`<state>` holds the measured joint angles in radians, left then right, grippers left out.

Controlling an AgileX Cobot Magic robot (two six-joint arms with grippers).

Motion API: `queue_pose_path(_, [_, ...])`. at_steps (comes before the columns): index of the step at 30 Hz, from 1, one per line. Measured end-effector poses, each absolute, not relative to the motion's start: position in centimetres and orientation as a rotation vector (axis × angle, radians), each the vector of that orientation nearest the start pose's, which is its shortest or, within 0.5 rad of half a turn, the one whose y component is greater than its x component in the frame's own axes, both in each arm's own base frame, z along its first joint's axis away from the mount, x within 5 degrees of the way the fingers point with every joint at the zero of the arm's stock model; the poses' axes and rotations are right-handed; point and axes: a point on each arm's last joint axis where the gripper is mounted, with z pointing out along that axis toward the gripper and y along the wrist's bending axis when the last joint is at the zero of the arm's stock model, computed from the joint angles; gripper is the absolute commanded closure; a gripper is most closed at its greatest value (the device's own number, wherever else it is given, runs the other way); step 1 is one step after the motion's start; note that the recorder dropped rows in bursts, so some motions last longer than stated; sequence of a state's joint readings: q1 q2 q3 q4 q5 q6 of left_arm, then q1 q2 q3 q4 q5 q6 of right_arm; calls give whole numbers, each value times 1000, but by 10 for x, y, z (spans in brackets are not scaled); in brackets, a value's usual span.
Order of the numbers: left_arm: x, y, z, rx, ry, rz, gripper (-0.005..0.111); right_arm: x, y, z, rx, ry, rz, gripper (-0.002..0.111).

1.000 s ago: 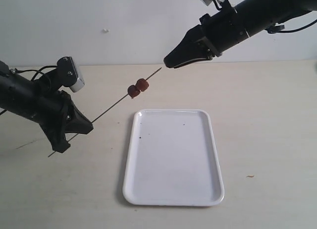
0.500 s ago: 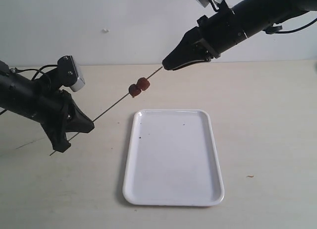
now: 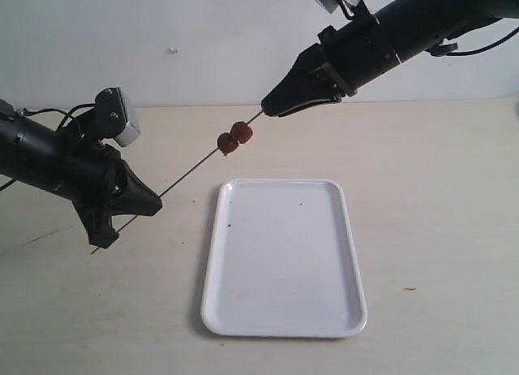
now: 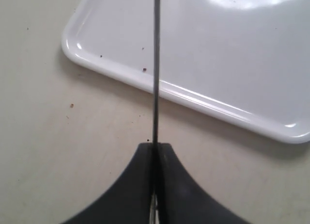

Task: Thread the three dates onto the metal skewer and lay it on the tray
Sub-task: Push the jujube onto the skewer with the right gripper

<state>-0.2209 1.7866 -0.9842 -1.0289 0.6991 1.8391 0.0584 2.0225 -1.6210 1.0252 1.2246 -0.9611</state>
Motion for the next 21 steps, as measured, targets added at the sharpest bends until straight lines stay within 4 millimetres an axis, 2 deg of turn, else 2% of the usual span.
queue_pose_path(4, [316, -123, 175, 1495, 1982, -508, 107, 412, 102, 253, -806, 2323, 1145, 81])
queue_pose_path(12, [315, -124, 176, 1494, 1969, -534, 107, 405, 127, 253, -882, 2314, 1170, 81])
queue_pose_path(21, [314, -127, 178, 1463, 1957, -582, 107, 405, 127, 252, -875, 2325, 1168, 81])
